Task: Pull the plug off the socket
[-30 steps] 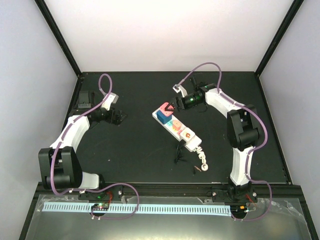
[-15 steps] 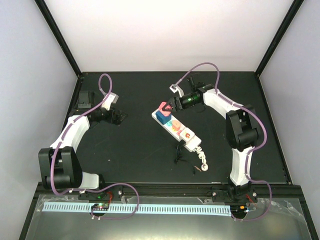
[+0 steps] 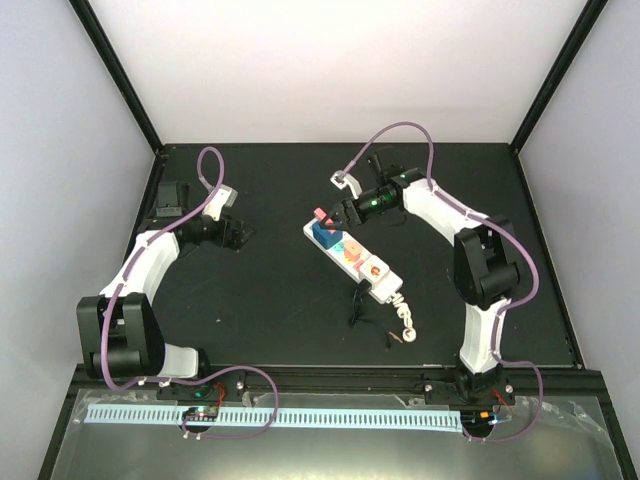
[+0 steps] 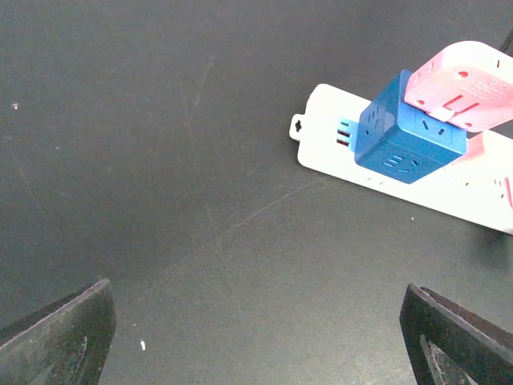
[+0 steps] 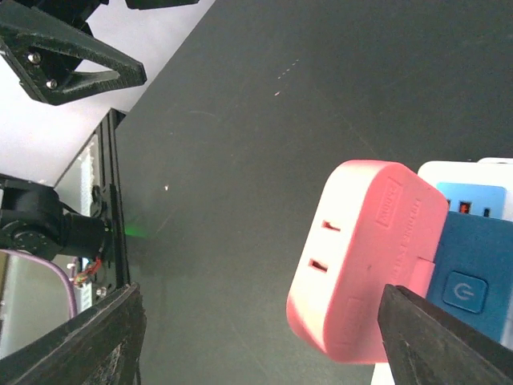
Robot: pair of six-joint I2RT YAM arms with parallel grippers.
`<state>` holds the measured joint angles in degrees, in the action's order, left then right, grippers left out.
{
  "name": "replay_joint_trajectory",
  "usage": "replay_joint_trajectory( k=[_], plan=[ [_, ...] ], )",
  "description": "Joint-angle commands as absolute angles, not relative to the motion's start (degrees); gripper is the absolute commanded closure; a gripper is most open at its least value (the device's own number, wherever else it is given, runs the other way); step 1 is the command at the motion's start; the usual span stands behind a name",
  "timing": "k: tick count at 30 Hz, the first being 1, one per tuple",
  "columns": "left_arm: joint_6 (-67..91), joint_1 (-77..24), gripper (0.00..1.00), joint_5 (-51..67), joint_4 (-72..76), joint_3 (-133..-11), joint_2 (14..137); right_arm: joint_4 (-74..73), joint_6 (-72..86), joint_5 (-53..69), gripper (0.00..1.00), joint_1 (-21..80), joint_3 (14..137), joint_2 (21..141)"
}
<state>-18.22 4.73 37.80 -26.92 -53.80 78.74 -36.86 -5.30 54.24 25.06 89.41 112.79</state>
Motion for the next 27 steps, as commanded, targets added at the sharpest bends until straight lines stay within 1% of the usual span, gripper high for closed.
replay_joint_trajectory(
  k=[1, 5, 9, 14, 19, 23, 27],
  plan=[
    [-19.3, 4.4, 0.01, 39.9, -25.8, -54.2, 77.5, -39.9, -10.8, 48.4, 0.16, 25.1, 90.0, 107.1],
    [-22.2, 4.4, 0.01, 40.7, -26.2, -55.0, 77.9, -43.2, -15.3, 41.1, 0.10, 25.0, 89.2, 103.1],
    [-26.7, 4.3, 0.01, 43.5, -28.8, -57.5, 78.7, -45.5, -18.3, 31.5, 0.06, 25.0, 85.3, 97.8],
    [-26.4, 4.2, 0.01, 44.6, -27.4, -58.5, 79.7, -45.4, -15.7, 20.7, 0.04, 25.1, 78.5, 92.6],
    [-23.9, 4.2, 0.01, 45.5, -25.5, -57.7, 81.0, -39.9, -13.2, 17.2, 0.06, 26.1, 71.8, 89.5],
    [-24.1, 4.1, 0.01, 45.4, -26.4, -57.2, 81.2, -41.9, -13.4, 13.7, 0.06, 27.4, 70.6, 90.7],
    [-24.8, 4.1, 0.01, 44.3, -26.1, -55.3, 79.5, -43.1, -14.3, 12.3, 0.07, 27.4, 67.2, 88.6]
  ],
)
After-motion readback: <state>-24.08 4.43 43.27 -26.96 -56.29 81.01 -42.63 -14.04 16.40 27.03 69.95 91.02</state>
